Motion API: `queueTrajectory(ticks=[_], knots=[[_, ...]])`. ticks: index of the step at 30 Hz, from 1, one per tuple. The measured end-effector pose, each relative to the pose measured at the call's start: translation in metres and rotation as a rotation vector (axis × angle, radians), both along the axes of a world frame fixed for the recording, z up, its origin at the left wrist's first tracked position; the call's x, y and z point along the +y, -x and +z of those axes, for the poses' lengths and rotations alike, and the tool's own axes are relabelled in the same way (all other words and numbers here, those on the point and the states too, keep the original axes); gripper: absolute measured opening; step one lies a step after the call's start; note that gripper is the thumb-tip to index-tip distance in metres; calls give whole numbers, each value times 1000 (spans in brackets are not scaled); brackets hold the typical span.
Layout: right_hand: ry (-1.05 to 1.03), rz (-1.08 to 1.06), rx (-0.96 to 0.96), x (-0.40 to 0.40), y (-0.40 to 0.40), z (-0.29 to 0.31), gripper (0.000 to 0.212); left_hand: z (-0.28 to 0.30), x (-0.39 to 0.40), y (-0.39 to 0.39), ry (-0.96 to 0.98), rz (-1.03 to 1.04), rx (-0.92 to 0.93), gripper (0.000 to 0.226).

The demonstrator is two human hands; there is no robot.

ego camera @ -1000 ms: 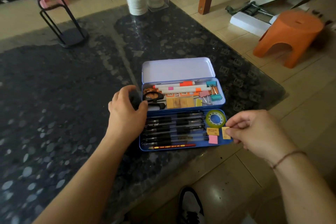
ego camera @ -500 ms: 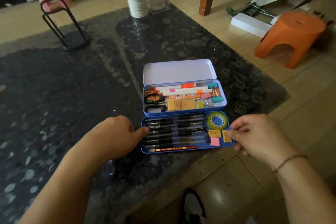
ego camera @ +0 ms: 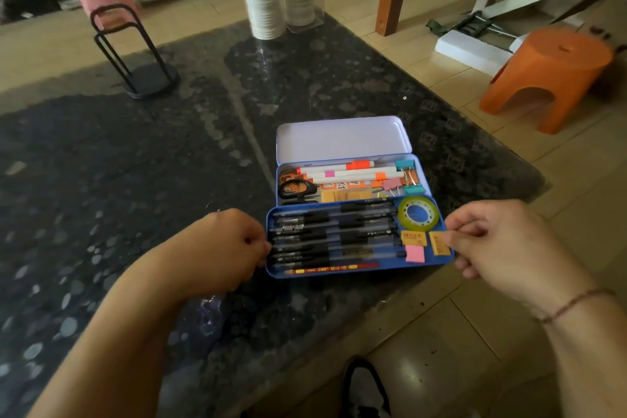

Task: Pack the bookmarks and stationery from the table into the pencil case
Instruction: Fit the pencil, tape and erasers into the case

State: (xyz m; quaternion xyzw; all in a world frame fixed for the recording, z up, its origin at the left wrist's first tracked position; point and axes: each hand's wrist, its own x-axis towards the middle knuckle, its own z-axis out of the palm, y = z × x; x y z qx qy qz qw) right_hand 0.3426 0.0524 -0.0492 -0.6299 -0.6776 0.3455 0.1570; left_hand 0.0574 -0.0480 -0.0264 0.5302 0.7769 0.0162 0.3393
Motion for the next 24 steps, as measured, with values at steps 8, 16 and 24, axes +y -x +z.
queueTrajectory(ticks=[8,16,24], knots=[[-176,-133,91,23,25,-14,8,-15,27,-1,-458,253,132,20],[-316,-139,6,33,42,-22,15,-41,40,-1,-484,346,94,17],[-390,-164,9,31,35,-27,12,-45,38,-3,-429,254,73,21]])
